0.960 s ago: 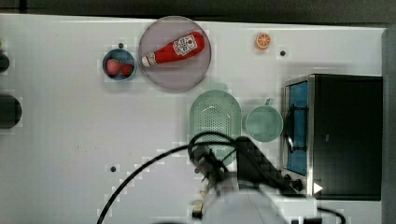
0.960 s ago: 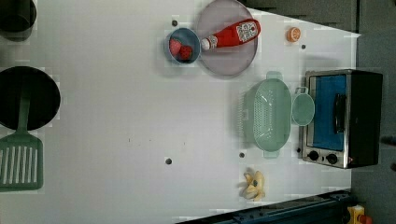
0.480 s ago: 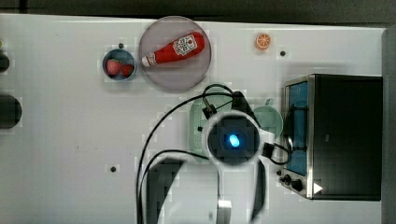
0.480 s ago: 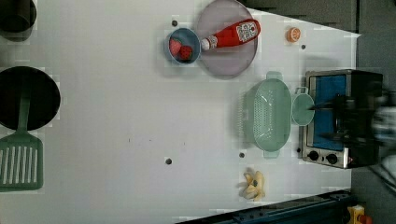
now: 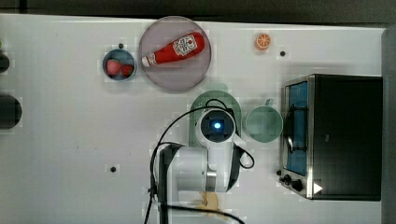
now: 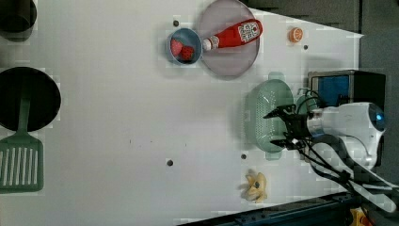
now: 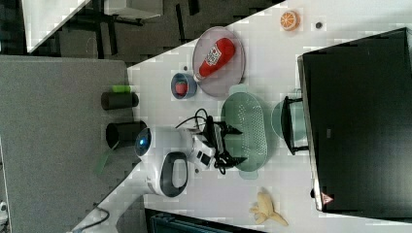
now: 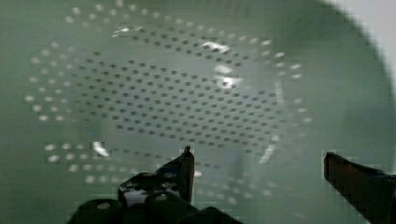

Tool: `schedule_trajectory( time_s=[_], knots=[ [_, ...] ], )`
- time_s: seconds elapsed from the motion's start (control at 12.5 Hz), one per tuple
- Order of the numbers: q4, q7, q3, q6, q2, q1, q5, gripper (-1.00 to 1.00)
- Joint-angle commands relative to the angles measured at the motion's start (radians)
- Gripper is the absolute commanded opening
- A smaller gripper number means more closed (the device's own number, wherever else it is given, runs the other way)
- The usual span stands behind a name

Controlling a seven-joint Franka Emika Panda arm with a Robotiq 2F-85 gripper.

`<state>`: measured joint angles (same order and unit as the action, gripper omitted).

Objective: Drag strainer right to left.

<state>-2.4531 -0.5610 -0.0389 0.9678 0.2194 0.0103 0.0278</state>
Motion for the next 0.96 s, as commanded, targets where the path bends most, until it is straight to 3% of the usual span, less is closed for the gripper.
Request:
schedule_trajectory(
  time_s=[0.08,0.48,0.96],
  knots=[
    [0.033,-0.149,0.032,0.064,0.015,0.009,0.021,1.0],
    [0.036,-0.213,0.052,0.143,0.124,-0.019,0.014,1.0],
    [0.038,-0.269,0.085,0.155,0.143,-0.045,0.013,1.0]
  ],
)
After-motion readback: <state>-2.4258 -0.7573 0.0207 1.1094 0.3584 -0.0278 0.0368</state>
